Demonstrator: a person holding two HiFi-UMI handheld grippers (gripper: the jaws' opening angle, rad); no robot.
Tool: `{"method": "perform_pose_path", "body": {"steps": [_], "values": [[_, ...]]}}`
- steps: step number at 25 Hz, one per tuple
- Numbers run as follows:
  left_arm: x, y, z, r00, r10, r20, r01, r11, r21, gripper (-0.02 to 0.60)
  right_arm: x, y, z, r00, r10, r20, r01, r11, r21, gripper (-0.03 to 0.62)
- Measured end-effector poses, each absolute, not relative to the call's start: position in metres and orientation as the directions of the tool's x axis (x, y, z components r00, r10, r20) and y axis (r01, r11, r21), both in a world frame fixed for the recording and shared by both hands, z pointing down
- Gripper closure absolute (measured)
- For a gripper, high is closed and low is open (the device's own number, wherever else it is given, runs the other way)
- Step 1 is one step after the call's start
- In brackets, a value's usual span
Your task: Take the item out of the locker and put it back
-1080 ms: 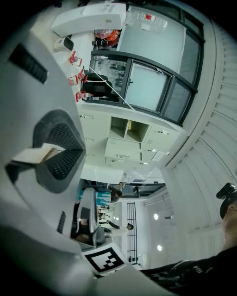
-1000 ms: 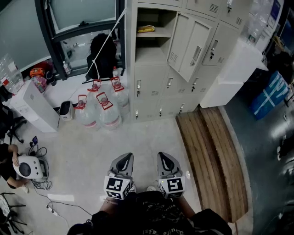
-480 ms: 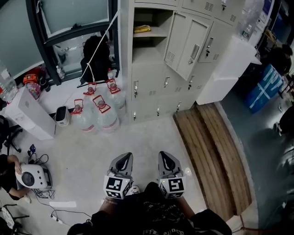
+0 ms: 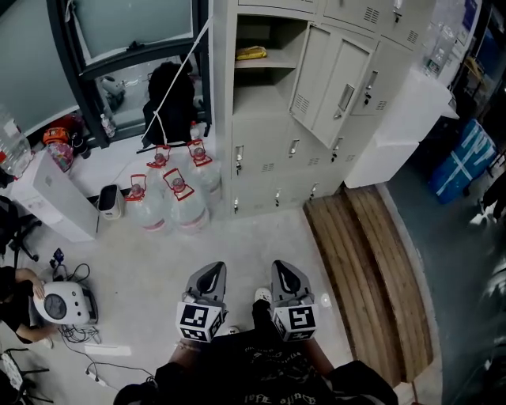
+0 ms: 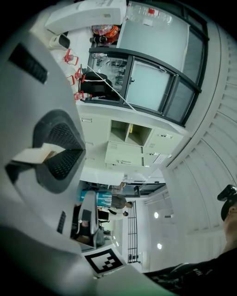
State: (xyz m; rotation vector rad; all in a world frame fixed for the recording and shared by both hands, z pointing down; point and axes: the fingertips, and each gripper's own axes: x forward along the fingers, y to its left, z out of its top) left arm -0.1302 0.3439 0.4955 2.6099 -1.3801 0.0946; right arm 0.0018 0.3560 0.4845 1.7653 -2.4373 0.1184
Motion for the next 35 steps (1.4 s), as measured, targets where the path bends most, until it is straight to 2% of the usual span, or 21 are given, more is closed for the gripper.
{"method": "perform_pose_path", "body": {"steps": [17,28,35], "values": [[-0.065,0.215,0.48,0.463,-0.874,0.15,-0.885,-0.447,0.129,0.574,0.077,0.198,0.479,-0.403,-0.904,0.143,-0.914,0.404,-0.027,0.589],[-0.011,0.169,0.483,0.432,-0.889,0.154,-0.901,-0.416,0.124,0.574,0.12,0.14,0.48,-0.464,-0.872,0.154,-0.885,0.46,-0.063,0.589],[-0.007,0.15,0.493,0.41,-0.896,0.172,-0.91,-0.389,0.142,0.574,0.121,0.124,0.486,-0.484,-0.857,0.176,-0.875,0.479,-0.072,0.589]]}}
